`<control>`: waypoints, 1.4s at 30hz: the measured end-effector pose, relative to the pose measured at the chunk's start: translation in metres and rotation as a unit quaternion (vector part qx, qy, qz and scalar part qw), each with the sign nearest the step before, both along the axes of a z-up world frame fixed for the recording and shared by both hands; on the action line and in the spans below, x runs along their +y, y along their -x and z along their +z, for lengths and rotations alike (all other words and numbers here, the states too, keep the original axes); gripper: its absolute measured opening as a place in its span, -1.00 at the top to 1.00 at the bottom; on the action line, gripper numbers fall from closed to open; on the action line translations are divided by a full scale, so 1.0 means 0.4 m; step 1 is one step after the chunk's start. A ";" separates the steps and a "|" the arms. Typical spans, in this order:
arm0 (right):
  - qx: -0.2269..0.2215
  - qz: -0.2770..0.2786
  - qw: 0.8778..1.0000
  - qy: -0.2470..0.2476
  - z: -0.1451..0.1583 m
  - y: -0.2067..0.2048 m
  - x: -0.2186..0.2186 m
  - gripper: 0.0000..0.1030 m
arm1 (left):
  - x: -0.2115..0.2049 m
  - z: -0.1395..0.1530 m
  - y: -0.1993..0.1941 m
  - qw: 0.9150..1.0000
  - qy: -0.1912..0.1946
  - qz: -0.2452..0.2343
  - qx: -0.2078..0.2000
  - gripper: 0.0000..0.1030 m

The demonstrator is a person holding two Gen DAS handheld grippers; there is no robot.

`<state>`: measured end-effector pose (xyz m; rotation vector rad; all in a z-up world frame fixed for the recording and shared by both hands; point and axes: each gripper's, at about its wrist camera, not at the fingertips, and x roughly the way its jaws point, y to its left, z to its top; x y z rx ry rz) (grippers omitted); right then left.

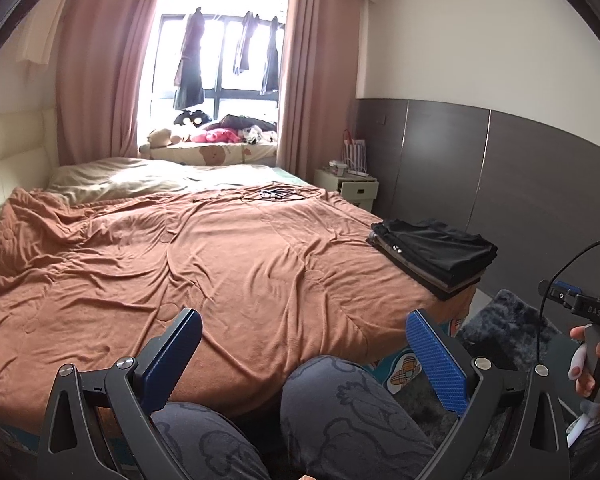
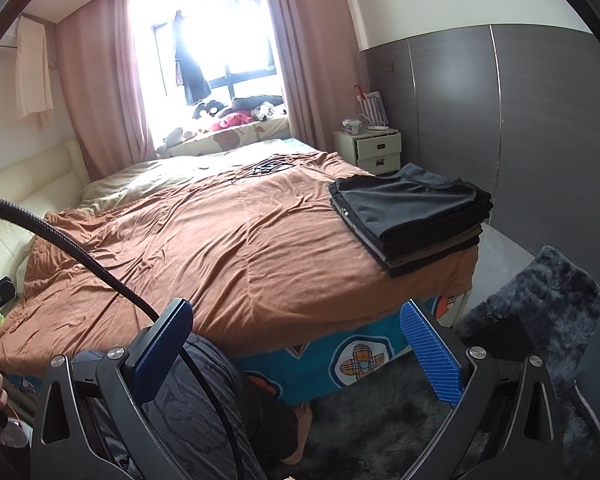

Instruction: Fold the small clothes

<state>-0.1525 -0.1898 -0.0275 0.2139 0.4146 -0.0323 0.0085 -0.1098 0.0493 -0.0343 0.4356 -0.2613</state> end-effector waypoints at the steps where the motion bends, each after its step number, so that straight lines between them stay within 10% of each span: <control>1: -0.001 0.000 1.000 0.001 -0.008 0.005 0.012 -1.00 | -0.002 0.000 0.003 1.000 0.000 -0.001 -0.001 -0.99; 42: -0.012 0.010 1.000 0.021 -0.022 0.035 0.051 -1.00 | 0.033 0.022 0.069 0.999 0.007 0.025 -0.023 -0.99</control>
